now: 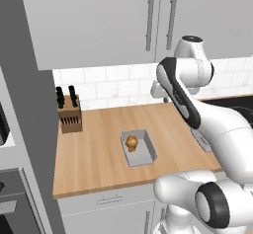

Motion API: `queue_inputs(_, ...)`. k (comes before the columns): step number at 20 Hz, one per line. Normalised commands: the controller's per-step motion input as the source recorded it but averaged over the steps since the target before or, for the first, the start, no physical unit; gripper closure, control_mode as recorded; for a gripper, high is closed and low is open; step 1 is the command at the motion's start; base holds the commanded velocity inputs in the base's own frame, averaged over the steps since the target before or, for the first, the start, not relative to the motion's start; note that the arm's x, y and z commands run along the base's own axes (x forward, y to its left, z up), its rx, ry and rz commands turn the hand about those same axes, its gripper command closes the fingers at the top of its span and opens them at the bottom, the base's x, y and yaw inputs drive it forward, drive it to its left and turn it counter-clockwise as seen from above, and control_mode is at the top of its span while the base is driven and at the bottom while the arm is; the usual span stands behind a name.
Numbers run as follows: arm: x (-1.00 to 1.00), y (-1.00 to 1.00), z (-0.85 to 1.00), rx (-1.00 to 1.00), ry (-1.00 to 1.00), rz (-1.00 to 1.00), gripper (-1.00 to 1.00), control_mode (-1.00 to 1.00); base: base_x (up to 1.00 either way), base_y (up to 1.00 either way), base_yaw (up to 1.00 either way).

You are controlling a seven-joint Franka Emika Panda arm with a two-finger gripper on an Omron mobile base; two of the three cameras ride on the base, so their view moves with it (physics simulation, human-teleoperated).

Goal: Take the meat container that has the chicken drumstick and place it on the second highest rack of the freezer. Then take the vegetable container that has the corn and cucumber and place it on the highest rack of the freezer.

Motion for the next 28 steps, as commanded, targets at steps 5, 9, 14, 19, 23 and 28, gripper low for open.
queue_inputs(5,-0.19,-0.28,-0.13,0.03,0.04,-0.24,-1.0,-1.0,0.0,0.0,0.0)
queue_inputs(9,-0.54,-0.95,-0.41,0.17,0.19,-0.5,-1.0,-1.0,0.0,0.0,0.0)
queue_inputs(14,-0.5,-0.87,-0.56,0.06,0.11,-0.54,-1.0,-1.0,0.0,0.0,0.0)
queue_inputs(19,-0.43,-0.88,-0.69,0.04,0.07,-0.46,-1.0,-1.0,0.0,0.0,0.0)
queue_inputs(23,-0.13,-0.8,-0.76,0.15,0.11,-0.37,-1.0,-1.0,0.0,0.0,0.0)
queue_inputs(28,0.0,-0.58,-0.65,0.21,0.08,-0.46,-1.0,-1.0,0.0,0.0,0.0)
